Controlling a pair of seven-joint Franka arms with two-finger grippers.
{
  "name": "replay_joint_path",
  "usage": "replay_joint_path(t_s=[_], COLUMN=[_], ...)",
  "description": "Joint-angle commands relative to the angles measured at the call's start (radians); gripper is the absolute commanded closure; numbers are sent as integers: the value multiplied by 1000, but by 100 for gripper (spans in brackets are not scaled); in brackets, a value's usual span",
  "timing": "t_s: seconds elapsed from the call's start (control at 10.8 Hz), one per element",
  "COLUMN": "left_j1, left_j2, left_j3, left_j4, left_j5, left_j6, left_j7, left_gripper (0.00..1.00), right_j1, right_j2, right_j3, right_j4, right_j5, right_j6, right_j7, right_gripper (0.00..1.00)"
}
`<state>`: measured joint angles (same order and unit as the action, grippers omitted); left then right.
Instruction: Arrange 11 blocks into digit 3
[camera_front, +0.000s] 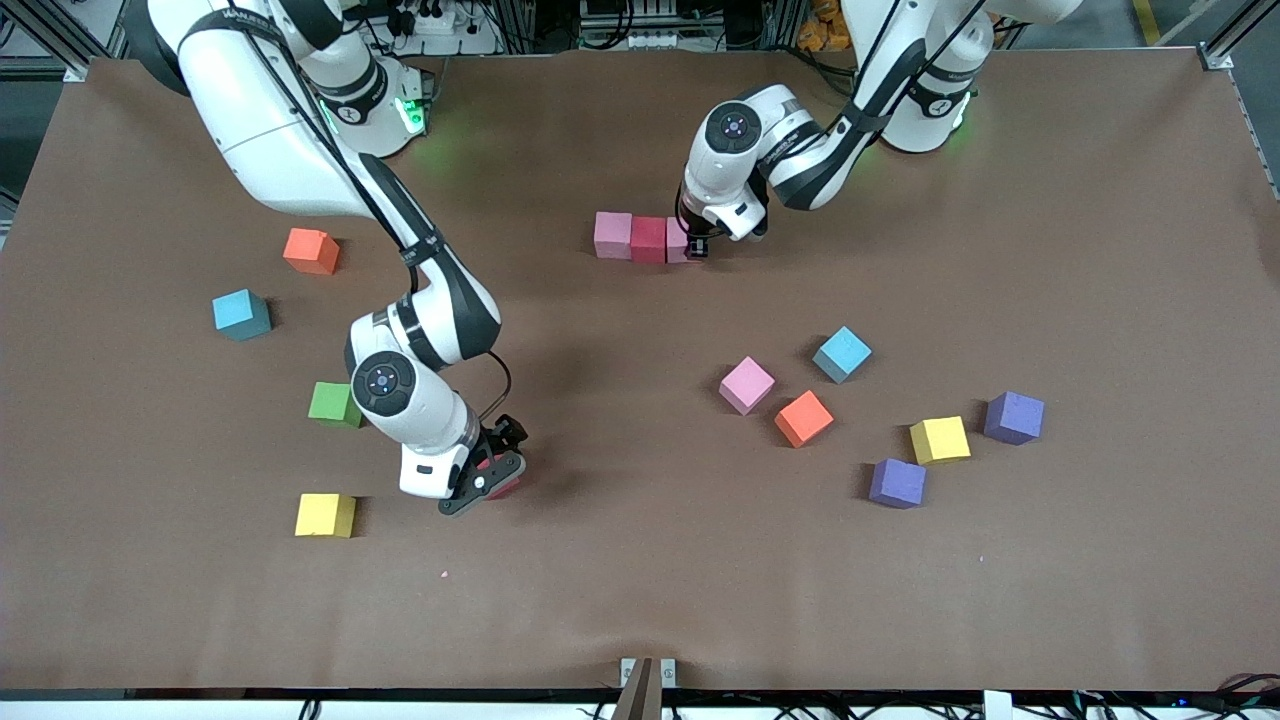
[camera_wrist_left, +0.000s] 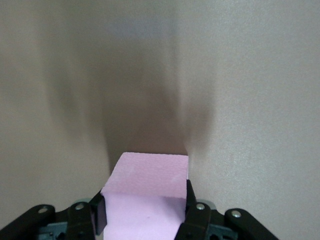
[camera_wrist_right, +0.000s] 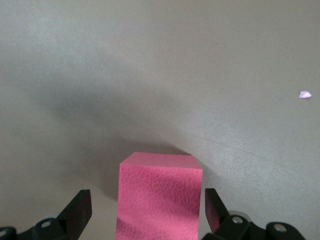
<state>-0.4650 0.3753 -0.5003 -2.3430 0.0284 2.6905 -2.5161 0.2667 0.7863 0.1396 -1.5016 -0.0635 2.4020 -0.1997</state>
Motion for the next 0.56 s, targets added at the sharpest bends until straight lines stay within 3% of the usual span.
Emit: replay_joint_path(t_s=[0.0,0.09,0.28,0.47], left_j1=[-4,-12,-14,-12], left_j2=[19,19,16,5], left_j3=[0,0,0,-1], left_j4=[11,17,22,24], left_j5=[24,24,24,24], left_j6=[11,11,6,0], left_j7=[-21,-23,-24,-24], left_gripper=[30,0,0,0], right_j1=[-17,-14,-4,0], right_j2=[25,33,54,42], right_j3=[12,12,11,2], right_j4=[24,23,12,-15], right_j5=[4,7,10,-1], right_j6=[18,40,106,100], right_j7=[-13,-10,3,2], right_gripper=[0,0,0,24])
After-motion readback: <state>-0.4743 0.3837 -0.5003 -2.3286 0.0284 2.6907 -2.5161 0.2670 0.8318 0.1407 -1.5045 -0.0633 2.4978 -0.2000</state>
